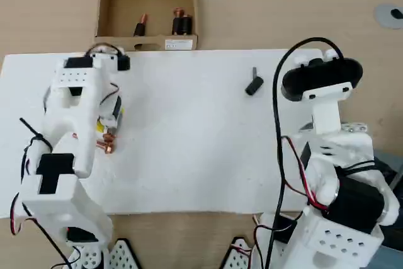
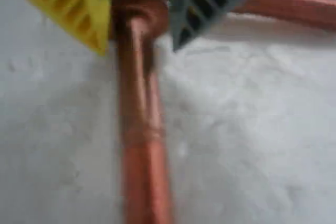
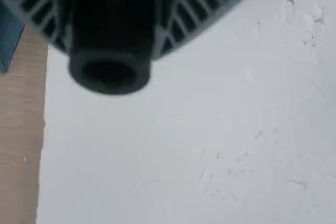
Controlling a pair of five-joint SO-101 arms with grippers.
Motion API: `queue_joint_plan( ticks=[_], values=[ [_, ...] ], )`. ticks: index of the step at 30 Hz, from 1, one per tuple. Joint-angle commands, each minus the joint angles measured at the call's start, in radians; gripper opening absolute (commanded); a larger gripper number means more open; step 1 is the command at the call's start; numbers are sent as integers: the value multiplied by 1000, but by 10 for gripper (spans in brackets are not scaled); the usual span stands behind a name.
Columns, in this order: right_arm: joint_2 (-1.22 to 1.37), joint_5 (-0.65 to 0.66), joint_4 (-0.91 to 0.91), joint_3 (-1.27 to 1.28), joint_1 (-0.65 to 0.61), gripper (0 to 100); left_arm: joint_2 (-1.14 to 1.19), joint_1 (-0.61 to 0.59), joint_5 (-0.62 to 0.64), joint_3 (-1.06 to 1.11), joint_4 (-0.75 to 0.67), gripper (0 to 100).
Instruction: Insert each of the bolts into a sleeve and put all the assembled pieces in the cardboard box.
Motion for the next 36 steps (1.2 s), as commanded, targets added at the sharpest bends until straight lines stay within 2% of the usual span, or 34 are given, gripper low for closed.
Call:
queue_joint_plan(
  ticks=[1, 11, 14, 19, 22, 27, 33, 36],
  values=[
    [-8, 8, 2, -56, 10, 12, -42, 9, 6, 6, -32, 101],
    [-4, 8, 2, -104, 8, 12, -35, 48, 6, 133, -140, 79],
    [-4, 8, 3, -104, 8, 12, -36, 71, 6, 152, -133, 2],
    [-8, 8, 3, -104, 8, 12, -44, 64, 46, 109, -123, 8],
    [-10, 8, 5, -105, 8, 12, -44, 64, 75, 23, -58, 8],
    [-8, 9, 25, -133, 8, 12, -44, 64, 196, -176, 48, 8],
    [-8, 9, 40, -162, 8, 12, -35, 64, 509, -307, 61, 6],
    [-8, 9, 48, -179, 8, 12, -35, 63, 598, -304, 55, 6]
  ],
)
